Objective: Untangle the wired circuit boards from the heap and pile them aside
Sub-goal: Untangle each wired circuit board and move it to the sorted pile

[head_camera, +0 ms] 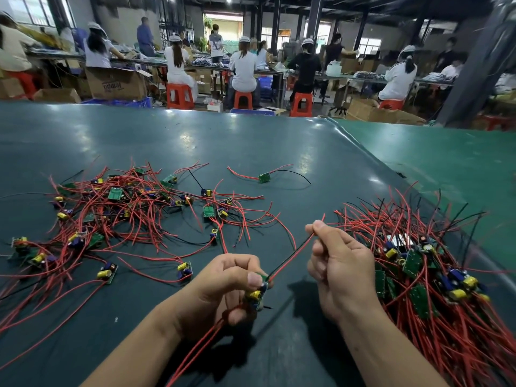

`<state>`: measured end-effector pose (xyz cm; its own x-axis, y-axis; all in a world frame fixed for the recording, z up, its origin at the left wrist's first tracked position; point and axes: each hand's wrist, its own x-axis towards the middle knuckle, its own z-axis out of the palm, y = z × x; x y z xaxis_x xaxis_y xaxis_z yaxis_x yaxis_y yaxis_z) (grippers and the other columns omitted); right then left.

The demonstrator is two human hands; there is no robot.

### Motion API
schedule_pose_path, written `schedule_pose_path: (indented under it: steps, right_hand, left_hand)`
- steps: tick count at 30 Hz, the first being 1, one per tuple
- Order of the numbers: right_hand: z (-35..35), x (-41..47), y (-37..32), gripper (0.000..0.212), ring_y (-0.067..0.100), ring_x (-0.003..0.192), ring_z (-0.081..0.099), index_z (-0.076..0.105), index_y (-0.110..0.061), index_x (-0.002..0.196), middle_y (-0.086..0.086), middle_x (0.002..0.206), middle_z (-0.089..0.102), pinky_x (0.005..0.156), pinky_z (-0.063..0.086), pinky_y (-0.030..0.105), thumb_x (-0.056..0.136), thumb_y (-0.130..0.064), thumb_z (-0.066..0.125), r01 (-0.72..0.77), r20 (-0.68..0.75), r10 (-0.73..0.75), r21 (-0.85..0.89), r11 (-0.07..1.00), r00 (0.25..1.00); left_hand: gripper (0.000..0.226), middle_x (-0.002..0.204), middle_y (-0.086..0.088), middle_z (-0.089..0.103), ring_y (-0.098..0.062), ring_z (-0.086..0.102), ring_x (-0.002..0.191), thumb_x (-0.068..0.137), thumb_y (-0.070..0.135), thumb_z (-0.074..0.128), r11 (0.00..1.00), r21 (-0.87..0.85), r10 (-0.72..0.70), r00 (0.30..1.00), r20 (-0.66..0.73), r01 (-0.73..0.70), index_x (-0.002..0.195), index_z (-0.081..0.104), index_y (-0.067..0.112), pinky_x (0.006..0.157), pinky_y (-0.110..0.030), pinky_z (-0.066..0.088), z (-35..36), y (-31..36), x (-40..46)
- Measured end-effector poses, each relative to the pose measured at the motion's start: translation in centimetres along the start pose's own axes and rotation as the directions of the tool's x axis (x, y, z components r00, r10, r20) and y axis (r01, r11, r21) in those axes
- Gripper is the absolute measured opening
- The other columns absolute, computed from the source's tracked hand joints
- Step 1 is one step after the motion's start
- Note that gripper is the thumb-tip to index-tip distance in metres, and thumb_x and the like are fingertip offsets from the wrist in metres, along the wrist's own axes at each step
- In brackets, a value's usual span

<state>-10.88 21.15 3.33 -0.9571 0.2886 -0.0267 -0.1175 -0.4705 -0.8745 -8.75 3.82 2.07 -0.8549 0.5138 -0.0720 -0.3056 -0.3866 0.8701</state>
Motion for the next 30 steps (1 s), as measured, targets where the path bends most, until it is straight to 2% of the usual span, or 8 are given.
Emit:
schedule_pose_path:
  steps: [3, 7, 11, 14, 17, 22, 26, 30]
  right_hand:
    - [-0.4, 0.2, -0.2, 0.022, 0.005, 0.031, 0.029, 0.068, -0.007, 0.074, -0.002, 0.048, 0.047, 0.035, 0.021, 0.013, 0.094, -0.01, 0.059, 0.021, -0.041, -0.019, 0.049, 0.999, 0.999]
    - [-0.7, 0.4, -0.6, 0.019, 0.007, 0.034, 0.03, 0.067, -0.01, 0.088, -0.002, 0.055, 0.048, 0.036, 0.024, 0.014, 0.098, -0.022, 0.055, -0.024, -0.02, 0.025, 0.036, 0.999, 1.0]
    - [0.1, -1.2, -0.2, 0.037, 0.007, 0.036, 0.033, 0.074, -0.012, 0.085, -0.003, 0.052, 0.049, 0.037, 0.023, 0.015, 0.077, -0.047, 0.067, -0.066, 0.276, 0.151, -0.294, 0.953, 0.949]
    - [0.6, -2.2, 0.5, 0.039, 0.007, 0.035, 0.034, 0.072, -0.006, 0.084, -0.002, 0.048, 0.05, 0.036, 0.025, 0.014, 0.071, -0.043, 0.072, -0.035, 0.396, 0.205, -0.397, 0.917, 0.895]
    - [0.5, -2.1, 0.7, 0.018, 0.007, 0.037, 0.032, 0.072, -0.005, 0.077, -0.001, 0.046, 0.047, 0.037, 0.024, 0.016, 0.078, -0.023, 0.075, -0.073, 0.329, 0.214, -0.393, 0.917, 0.92]
    - [0.3, -1.0, 0.2, 0.008, 0.005, 0.033, 0.029, 0.068, -0.004, 0.078, -0.004, 0.044, 0.044, 0.034, 0.022, 0.013, 0.082, -0.01, 0.07, -0.142, 0.186, 0.186, -0.225, 0.964, 0.965]
    - [-0.3, 0.1, -0.4, 0.013, 0.004, 0.033, 0.029, 0.069, -0.005, 0.075, -0.005, 0.045, 0.044, 0.033, 0.022, 0.013, 0.087, -0.003, 0.064, -0.096, 0.058, 0.099, -0.056, 0.994, 0.993]
    - [-0.2, 0.3, 0.3, 0.013, 0.004, 0.032, 0.03, 0.066, -0.005, 0.077, -0.005, 0.046, 0.046, 0.033, 0.023, 0.014, 0.09, -0.006, 0.063, -0.031, 0.015, 0.031, -0.001, 1.0, 0.999]
  left_hand:
    - [0.015, 0.056, -0.012, 0.052, -0.011, 0.04, 0.028, 0.053, 0.009, 0.073, 0.997, -0.064, 0.037, 0.999, 0.007, -0.036, 0.061, 0.061, 0.006, 0.031, -0.011, 0.031, -0.1, 0.3, -0.1]
    - [0.036, 0.048, -0.008, 0.049, -0.008, 0.036, 0.028, 0.042, 0.018, 0.088, 0.989, -0.11, 0.094, 0.994, -0.061, -0.1, 0.067, 0.065, 0.004, 0.035, -0.012, 0.032, -0.3, 1.0, -0.2]
    - [0.026, 0.056, -0.01, 0.054, -0.009, 0.039, 0.035, 0.054, 0.019, 0.077, 0.991, -0.027, 0.122, 0.972, -0.203, -0.13, 0.074, 0.069, 0.003, 0.035, -0.015, 0.033, -0.4, 1.0, 0.1]
    - [0.007, 0.058, -0.009, 0.055, -0.01, 0.042, 0.039, 0.067, 0.012, 0.07, 0.987, 0.065, 0.155, 0.963, -0.219, -0.144, 0.07, 0.07, 0.005, 0.035, -0.017, 0.036, -0.1, 0.4, 0.5]
    - [0.004, 0.057, -0.007, 0.056, -0.011, 0.043, 0.036, 0.069, 0.011, 0.068, 0.984, 0.122, 0.15, 0.969, -0.195, -0.128, 0.066, 0.069, 0.009, 0.035, -0.018, 0.037, 0.0, 0.0, 0.4]
    - [0.011, 0.054, -0.003, 0.054, -0.009, 0.04, 0.033, 0.058, 0.017, 0.076, 0.983, 0.169, 0.092, 0.992, -0.084, -0.077, 0.057, 0.065, 0.016, 0.033, -0.016, 0.034, 0.0, 0.2, -0.1]
    - [0.015, 0.054, -0.005, 0.051, -0.009, 0.038, 0.03, 0.057, 0.017, 0.074, 0.987, 0.16, 0.021, 1.0, -0.021, -0.018, 0.061, 0.06, 0.012, 0.033, -0.013, 0.033, 0.1, 0.4, -0.5]
    - [0.013, 0.071, -0.014, 0.046, -0.009, 0.036, 0.028, 0.054, 0.015, 0.072, 0.996, 0.084, 0.011, 0.999, -0.033, -0.008, 0.057, 0.06, 0.012, 0.032, -0.011, 0.031, 0.0, 0.4, -0.4]
